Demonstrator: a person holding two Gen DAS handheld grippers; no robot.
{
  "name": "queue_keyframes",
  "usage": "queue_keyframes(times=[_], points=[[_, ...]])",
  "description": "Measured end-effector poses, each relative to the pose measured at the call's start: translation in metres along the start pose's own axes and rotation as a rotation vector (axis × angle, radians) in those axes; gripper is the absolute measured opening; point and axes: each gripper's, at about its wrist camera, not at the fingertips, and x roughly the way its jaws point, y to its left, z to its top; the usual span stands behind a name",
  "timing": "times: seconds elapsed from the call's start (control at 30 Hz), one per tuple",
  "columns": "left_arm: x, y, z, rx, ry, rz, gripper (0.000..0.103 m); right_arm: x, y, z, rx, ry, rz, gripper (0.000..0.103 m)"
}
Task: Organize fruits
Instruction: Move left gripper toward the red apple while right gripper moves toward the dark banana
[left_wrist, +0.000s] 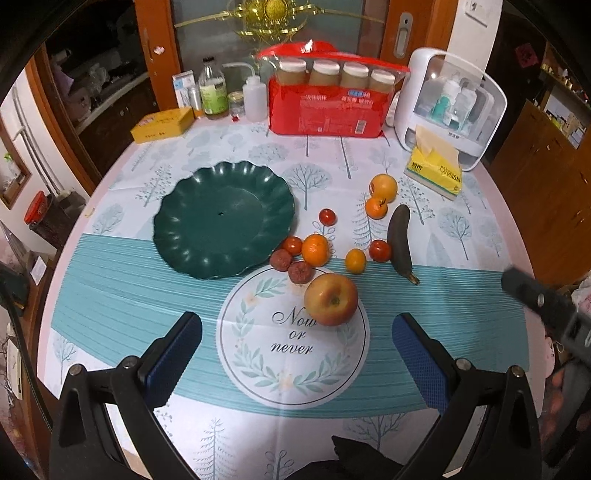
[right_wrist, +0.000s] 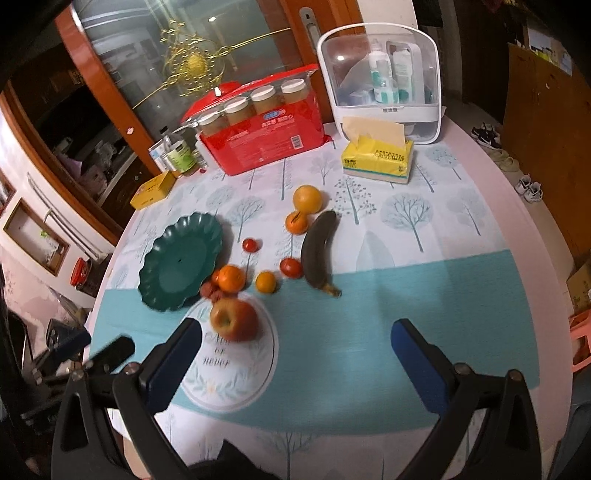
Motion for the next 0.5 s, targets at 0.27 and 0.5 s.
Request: queue_keyframes(times=[0.27,0.5], points=[[0.051,-0.008,0.02,0.001,0.112,-0.006,0.102,0.058,-0.014,0.04,0.02,0.056,-0.013,0.101],[0.1,-0.011,0.026,-0.011,0.229,-0.013,0.102,0.119,-0.019,0.057,-0.012,0.106,-0.007,0.096]])
